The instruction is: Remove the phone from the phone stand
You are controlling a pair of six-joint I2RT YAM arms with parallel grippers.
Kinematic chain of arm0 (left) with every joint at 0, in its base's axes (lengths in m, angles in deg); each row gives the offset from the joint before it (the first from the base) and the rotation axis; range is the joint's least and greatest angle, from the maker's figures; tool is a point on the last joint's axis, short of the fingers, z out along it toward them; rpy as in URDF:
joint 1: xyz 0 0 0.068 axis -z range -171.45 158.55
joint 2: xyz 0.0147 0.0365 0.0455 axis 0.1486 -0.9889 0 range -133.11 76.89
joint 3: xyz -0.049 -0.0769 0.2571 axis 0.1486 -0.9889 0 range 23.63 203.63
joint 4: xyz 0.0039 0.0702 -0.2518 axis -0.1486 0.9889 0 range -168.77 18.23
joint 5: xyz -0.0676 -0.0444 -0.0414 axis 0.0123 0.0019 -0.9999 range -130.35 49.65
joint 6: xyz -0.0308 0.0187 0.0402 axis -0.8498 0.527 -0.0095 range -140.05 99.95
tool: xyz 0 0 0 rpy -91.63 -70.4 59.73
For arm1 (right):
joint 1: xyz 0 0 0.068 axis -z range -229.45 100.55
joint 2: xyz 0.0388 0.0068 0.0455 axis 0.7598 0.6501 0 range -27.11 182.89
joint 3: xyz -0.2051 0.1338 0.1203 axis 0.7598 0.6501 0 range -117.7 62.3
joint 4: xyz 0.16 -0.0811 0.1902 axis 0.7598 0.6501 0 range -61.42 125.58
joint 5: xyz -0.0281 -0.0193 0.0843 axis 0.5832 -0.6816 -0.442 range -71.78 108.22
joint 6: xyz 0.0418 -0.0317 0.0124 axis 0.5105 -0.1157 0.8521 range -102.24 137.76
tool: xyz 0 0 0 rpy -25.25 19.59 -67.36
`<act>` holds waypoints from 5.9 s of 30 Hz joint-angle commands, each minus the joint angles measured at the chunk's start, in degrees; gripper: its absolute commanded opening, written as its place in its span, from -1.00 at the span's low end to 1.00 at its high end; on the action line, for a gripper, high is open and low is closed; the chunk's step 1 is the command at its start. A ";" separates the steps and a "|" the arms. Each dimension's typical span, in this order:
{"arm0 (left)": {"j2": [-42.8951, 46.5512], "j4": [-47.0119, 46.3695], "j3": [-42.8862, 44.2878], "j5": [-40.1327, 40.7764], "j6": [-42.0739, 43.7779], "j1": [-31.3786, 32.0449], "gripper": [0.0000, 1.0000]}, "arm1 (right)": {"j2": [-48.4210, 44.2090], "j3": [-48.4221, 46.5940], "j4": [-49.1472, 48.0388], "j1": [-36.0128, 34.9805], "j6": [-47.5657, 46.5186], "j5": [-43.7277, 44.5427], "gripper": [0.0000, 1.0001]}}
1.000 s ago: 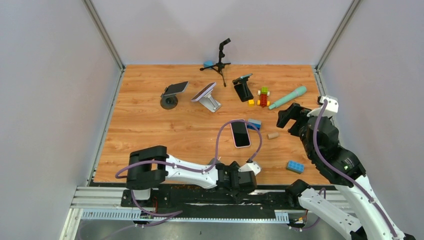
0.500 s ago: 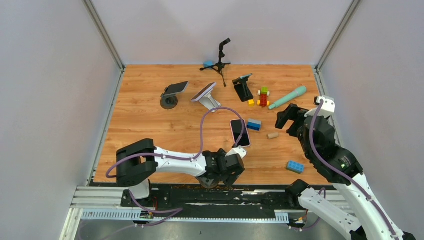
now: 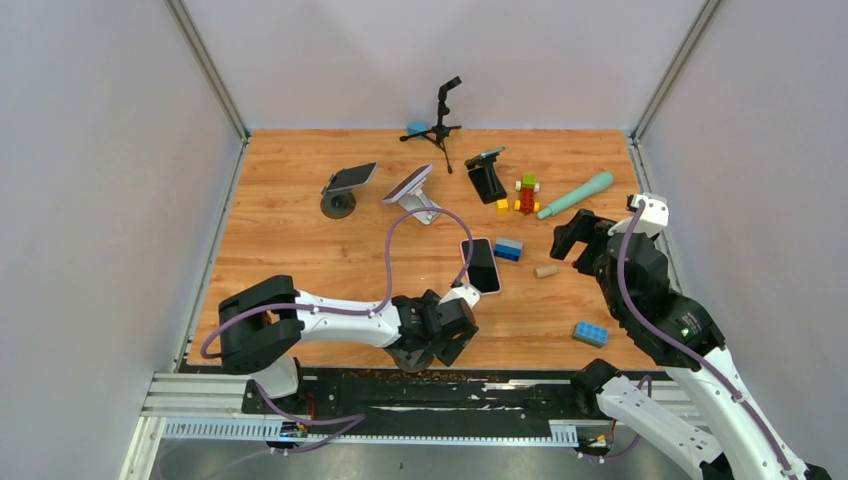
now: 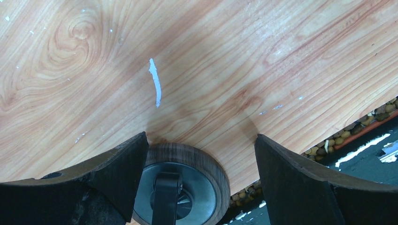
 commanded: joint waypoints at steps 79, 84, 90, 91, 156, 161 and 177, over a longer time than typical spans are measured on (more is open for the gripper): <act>11.53 6.94 0.49 -0.59 2.17 -36.16 1.00 | 0.83 2.11 -1.44 0.14 -2.26 -0.80 0.82; 9.21 7.49 3.46 2.29 3.63 -36.15 1.00 | 0.44 1.68 -0.85 0.16 -2.75 -0.84 0.82; 9.52 9.64 8.12 4.97 6.23 -36.20 1.00 | -0.56 1.60 0.20 0.14 -3.36 -0.27 0.82; 9.90 9.91 9.27 5.25 6.63 -36.24 1.00 | -0.58 1.64 0.17 0.14 -3.46 -0.36 0.82; 51.18 15.20 -4.57 -0.09 11.96 -43.83 1.00 | 11.14 -2.20 9.43 0.32 17.32 -3.35 0.90; 49.87 15.18 -4.34 -1.38 12.65 -43.83 1.00 | 9.87 -1.37 12.30 0.36 22.98 -0.27 0.90; 48.25 14.67 -4.52 -2.68 12.63 -43.88 1.00 | 16.03 -2.90 7.79 17.94 19.26 -10.31 0.95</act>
